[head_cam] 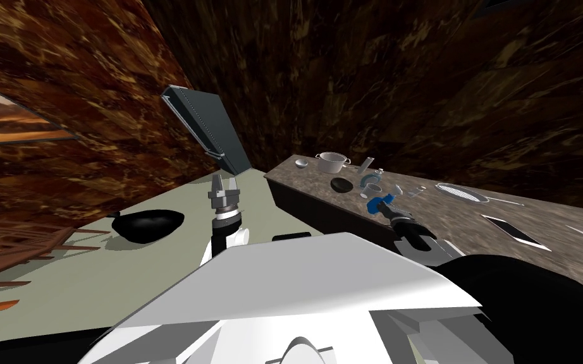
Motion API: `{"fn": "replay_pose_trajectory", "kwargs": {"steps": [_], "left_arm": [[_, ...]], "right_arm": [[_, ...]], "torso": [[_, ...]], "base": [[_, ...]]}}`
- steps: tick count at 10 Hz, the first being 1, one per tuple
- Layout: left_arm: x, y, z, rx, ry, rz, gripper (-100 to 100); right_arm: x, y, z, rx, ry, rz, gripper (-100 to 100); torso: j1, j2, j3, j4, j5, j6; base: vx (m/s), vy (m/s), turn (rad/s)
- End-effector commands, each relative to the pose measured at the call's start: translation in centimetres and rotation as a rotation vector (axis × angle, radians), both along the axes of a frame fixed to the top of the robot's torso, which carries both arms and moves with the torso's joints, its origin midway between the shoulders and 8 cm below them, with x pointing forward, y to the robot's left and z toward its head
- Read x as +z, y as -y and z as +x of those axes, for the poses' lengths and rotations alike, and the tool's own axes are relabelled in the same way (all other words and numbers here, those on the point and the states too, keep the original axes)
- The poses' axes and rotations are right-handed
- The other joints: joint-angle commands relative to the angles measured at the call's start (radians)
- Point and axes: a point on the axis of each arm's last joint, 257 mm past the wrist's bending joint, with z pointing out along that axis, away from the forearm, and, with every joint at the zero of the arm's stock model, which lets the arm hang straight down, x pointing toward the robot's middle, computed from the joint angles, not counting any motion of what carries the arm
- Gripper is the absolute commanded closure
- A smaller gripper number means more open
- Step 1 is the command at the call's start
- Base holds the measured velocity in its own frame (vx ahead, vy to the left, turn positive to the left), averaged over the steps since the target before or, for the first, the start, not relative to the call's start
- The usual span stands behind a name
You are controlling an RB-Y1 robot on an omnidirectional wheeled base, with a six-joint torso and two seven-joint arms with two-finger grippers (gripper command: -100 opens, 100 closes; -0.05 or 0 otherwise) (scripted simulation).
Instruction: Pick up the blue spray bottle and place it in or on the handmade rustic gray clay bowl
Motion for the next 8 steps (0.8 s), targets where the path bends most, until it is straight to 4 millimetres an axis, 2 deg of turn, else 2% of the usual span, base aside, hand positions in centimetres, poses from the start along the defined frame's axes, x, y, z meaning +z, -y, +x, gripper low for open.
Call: {"fn": "replay_pose_trajectory", "kwargs": {"steps": [1,6,8], "left_arm": [[0.0,0.0,0.0,0.000,0.000,0.000,0],[0.0,0.0,0.0,0.000,0.000,0.000,0],[0.0,0.0,0.0,0.000,0.000,0.000,0]], "right_arm": [[0.7,-0.3,-0.3,-0.009,-0.005,-0.003,100],[2.3,-1.0,-1.2,-0.039,-0.020,-0.001,100],[3.1,-0.7,-1.7,-0.060,-0.024,0.004,100]], "torso": [[0.000,0.000,0.000,0.000,0.000,0.000],[0.001,-0.003,-0.002,0.000,0.000,0.000],[0.002,-0.007,-0.004,-0.001,0.001,-0.001]], "base": [[-0.081,0.043,-0.010],[-0.056,0.041,0.003],[0.053,0.062,0.044]]}}
